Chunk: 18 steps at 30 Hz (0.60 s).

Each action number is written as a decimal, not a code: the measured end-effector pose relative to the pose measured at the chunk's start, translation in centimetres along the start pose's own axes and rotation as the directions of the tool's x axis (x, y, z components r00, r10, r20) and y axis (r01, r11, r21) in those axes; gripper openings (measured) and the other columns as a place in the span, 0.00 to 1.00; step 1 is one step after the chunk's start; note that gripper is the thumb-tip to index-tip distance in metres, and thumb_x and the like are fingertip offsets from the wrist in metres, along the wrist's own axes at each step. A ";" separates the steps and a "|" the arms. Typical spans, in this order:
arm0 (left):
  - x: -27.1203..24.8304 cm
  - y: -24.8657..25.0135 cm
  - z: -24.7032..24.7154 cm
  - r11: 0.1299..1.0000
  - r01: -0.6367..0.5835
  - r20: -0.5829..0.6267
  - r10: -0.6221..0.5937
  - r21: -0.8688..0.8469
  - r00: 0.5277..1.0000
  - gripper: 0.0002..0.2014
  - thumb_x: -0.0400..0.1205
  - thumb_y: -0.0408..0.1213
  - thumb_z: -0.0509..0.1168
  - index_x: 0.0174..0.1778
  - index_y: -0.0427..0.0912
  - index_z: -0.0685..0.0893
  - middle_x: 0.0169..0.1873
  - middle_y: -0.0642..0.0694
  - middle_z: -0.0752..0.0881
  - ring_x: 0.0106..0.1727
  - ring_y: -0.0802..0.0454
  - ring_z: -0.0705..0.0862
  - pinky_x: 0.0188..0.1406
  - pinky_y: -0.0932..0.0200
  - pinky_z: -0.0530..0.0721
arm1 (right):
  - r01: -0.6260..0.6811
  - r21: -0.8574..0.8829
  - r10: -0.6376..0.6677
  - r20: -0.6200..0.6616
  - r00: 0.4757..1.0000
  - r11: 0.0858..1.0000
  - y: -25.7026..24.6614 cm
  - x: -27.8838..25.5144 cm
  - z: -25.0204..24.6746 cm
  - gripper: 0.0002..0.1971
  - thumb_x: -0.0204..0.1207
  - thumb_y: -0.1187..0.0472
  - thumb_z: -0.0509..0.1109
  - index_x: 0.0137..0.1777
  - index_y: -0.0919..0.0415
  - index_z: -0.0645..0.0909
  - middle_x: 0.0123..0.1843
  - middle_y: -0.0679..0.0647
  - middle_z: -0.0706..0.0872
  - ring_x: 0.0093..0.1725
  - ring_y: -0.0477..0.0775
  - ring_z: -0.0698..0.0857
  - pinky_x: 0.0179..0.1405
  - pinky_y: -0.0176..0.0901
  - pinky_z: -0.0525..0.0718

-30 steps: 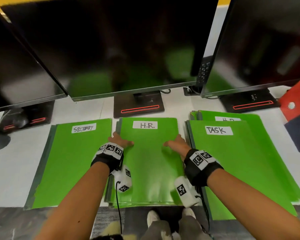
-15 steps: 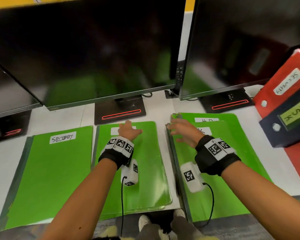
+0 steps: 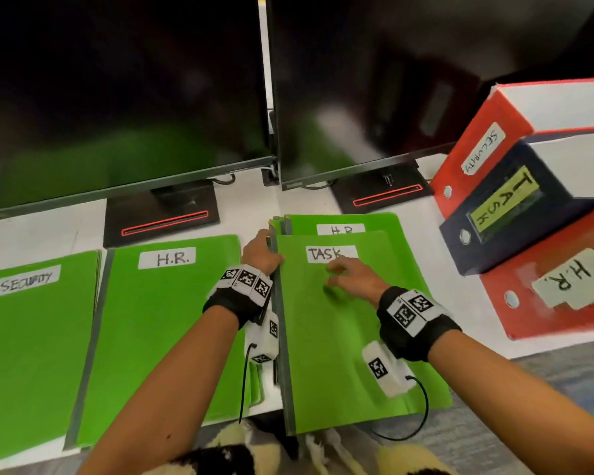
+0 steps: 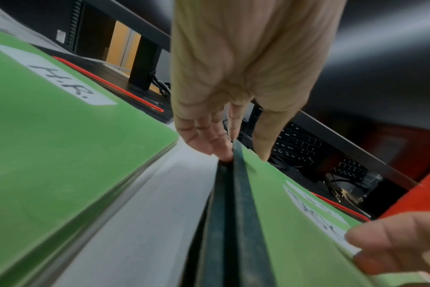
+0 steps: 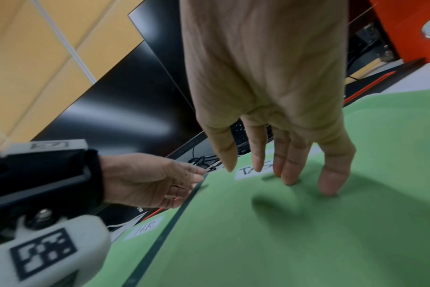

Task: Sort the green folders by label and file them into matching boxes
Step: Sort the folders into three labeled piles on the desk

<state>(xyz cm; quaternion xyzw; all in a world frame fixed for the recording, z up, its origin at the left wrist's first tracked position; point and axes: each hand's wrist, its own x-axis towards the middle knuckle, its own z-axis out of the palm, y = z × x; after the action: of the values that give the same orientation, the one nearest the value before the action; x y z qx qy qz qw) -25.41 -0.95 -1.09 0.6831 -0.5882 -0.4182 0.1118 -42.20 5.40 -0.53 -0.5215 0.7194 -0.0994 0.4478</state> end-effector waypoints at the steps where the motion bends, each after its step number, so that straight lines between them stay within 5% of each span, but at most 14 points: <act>1: 0.0 0.0 0.2 1.000 -0.015 0.003 0.015 -0.001 1.000 0.22 0.77 0.30 0.68 0.67 0.41 0.73 0.52 0.36 0.84 0.58 0.41 0.83 0.53 0.56 0.78 | 0.024 -0.034 -0.024 0.003 1.000 0.999 0.2 0.1 -0.2 0.21 0.75 0.65 0.69 0.68 0.65 0.75 0.71 0.60 0.76 0.68 0.56 0.76 0.64 0.41 0.73; 4: 0.0 0.4 0.9 0.997 -0.042 0.052 0.039 0.059 0.998 0.08 0.77 0.27 0.67 0.48 0.42 0.77 0.49 0.37 0.84 0.48 0.43 0.82 0.45 0.59 0.76 | 0.104 -0.109 -0.106 -0.018 0.994 0.989 0.7 0.7 -1.2 0.29 0.71 0.63 0.74 0.72 0.64 0.70 0.73 0.62 0.70 0.71 0.58 0.71 0.67 0.39 0.69; 6: 0.3 0.9 1.1 0.991 -0.055 0.106 0.042 0.119 0.993 0.08 0.79 0.27 0.65 0.37 0.44 0.76 0.56 0.35 0.84 0.50 0.41 0.84 0.46 0.59 0.76 | 0.154 -0.165 -0.156 0.001 0.988 0.974 1.0 1.4 -1.8 0.39 0.67 0.60 0.78 0.77 0.62 0.64 0.79 0.60 0.61 0.77 0.60 0.63 0.76 0.46 0.63; 8: 0.7 1.9 1.0 0.981 -0.079 0.133 0.056 0.178 0.990 0.08 0.80 0.29 0.63 0.36 0.43 0.79 0.54 0.36 0.85 0.54 0.41 0.84 0.49 0.59 0.77 | 0.175 -0.244 -0.163 0.069 0.984 0.954 1.5 2.1 -2.1 0.49 0.62 0.55 0.81 0.80 0.57 0.58 0.83 0.56 0.53 0.81 0.61 0.55 0.80 0.58 0.56; 10: 1.3 3.0 0.6 0.963 -0.108 0.166 0.067 0.249 0.984 0.09 0.81 0.35 0.64 0.35 0.41 0.79 0.45 0.41 0.84 0.50 0.47 0.81 0.53 0.57 0.76 | 0.178 -0.403 -0.138 0.126 0.982 0.898 1.9 2.7 -2.1 0.54 0.59 0.49 0.82 0.82 0.52 0.52 0.83 0.53 0.53 0.81 0.61 0.53 0.78 0.69 0.55; 13: 2.5 4.4 0.5 0.935 -0.117 0.185 0.057 0.334 0.981 0.18 0.83 0.41 0.61 0.26 0.40 0.73 0.30 0.43 0.75 0.36 0.50 0.76 0.48 0.55 0.75 | 0.175 -0.516 -0.144 0.098 0.985 0.839 2.4 3.3 -2.3 0.54 0.56 0.43 0.81 0.79 0.50 0.56 0.79 0.52 0.61 0.78 0.59 0.58 0.75 0.69 0.58; 14: 3.0 4.9 0.6 0.938 -0.115 0.166 0.063 0.327 0.984 0.17 0.83 0.41 0.61 0.30 0.37 0.78 0.34 0.40 0.78 0.40 0.48 0.79 0.50 0.55 0.76 | 0.171 -0.521 -0.151 0.081 0.985 0.836 2.4 3.6 -2.5 0.52 0.54 0.42 0.82 0.77 0.50 0.59 0.76 0.52 0.63 0.76 0.59 0.60 0.75 0.69 0.59; 16: 4.1 5.4 1.0 0.931 -0.109 0.098 0.080 0.347 0.992 0.14 0.82 0.43 0.62 0.56 0.36 0.83 0.59 0.36 0.80 0.64 0.40 0.77 0.66 0.47 0.76 | 0.163 -0.521 -0.150 0.068 0.986 0.838 2.6 3.9 -2.8 0.50 0.53 0.42 0.82 0.74 0.52 0.62 0.73 0.53 0.65 0.74 0.58 0.62 0.74 0.68 0.61; 18: 4.8 5.8 1.2 0.905 -0.083 0.052 0.068 0.417 0.996 0.24 0.83 0.45 0.61 0.75 0.43 0.69 0.75 0.41 0.68 0.77 0.40 0.64 0.74 0.42 0.68 | 0.167 -0.520 -0.151 0.074 0.986 0.838 2.7 4.2 -3.0 0.49 0.52 0.42 0.83 0.72 0.54 0.63 0.72 0.53 0.66 0.73 0.58 0.63 0.74 0.68 0.61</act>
<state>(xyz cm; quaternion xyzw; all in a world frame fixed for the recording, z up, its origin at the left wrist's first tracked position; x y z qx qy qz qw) -30.59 -6.56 -0.20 0.6603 -0.6920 -0.2900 -0.0318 -46.44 2.13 -2.71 -0.6830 0.6667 0.0713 0.2898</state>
